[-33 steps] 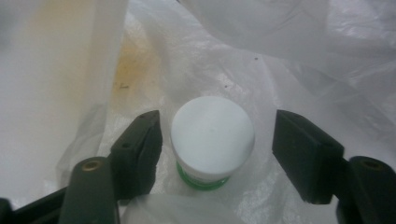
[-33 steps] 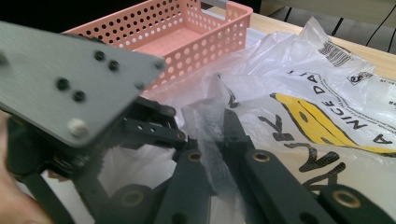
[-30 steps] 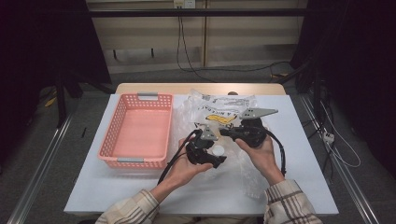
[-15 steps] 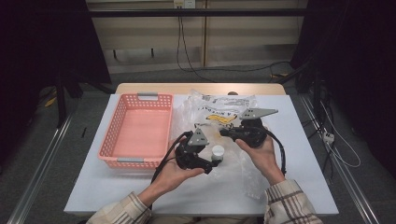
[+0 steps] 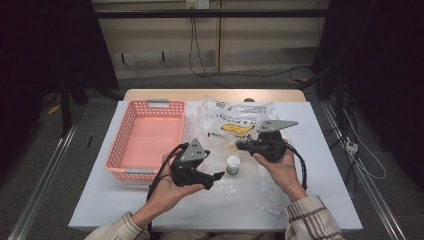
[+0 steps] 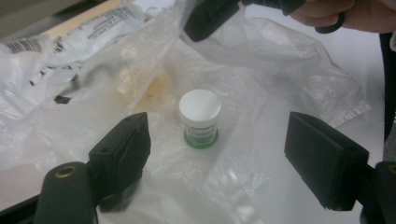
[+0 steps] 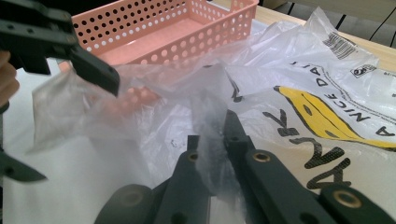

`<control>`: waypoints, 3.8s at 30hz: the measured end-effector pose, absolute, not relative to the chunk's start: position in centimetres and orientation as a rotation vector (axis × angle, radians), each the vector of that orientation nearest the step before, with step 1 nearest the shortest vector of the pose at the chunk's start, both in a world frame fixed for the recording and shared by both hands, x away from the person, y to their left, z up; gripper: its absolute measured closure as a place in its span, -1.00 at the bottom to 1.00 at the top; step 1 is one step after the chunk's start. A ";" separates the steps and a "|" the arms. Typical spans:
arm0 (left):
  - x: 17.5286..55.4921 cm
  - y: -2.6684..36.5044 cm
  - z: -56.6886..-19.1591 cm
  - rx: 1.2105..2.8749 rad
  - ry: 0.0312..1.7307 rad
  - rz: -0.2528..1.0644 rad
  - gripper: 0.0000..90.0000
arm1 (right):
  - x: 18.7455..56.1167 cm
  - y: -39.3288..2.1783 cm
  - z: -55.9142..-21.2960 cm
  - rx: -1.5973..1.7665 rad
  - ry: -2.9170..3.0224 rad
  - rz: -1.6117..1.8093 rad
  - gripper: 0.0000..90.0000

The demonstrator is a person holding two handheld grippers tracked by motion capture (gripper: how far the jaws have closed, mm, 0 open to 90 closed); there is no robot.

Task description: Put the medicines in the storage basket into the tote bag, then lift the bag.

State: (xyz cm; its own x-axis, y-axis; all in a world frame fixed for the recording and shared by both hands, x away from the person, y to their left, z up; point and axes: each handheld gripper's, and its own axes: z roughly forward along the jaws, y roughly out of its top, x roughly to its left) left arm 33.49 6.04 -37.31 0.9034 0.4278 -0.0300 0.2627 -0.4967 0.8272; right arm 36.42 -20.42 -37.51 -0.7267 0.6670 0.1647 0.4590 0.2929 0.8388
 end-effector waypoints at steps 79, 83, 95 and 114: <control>28.7 13.9 -42.3 2.214 0.640 0.214 -0.59 | 24.6 -28.4 -41.4 1.286 2.278 1.151 -0.28; 28.2 13.1 -43.2 2.252 0.611 0.218 -0.59 | 23.7 -28.1 -42.0 1.250 2.335 1.131 -0.25; 29.1 11.6 -45.1 2.352 0.596 0.145 -0.23 | 22.7 -26.5 -43.9 1.176 2.512 1.021 0.03; 30.3 7.7 -44.7 2.326 0.507 0.182 -0.40 | 23.6 -25.4 -44.7 1.172 2.579 0.957 1.00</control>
State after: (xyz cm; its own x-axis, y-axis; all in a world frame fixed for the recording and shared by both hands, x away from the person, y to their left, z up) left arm 30.26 7.70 -44.73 0.9120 0.4099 -0.0170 0.3054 -0.6506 0.6953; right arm 23.56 -25.40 -44.71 -0.6830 0.7206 0.1194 0.6239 0.4905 0.6083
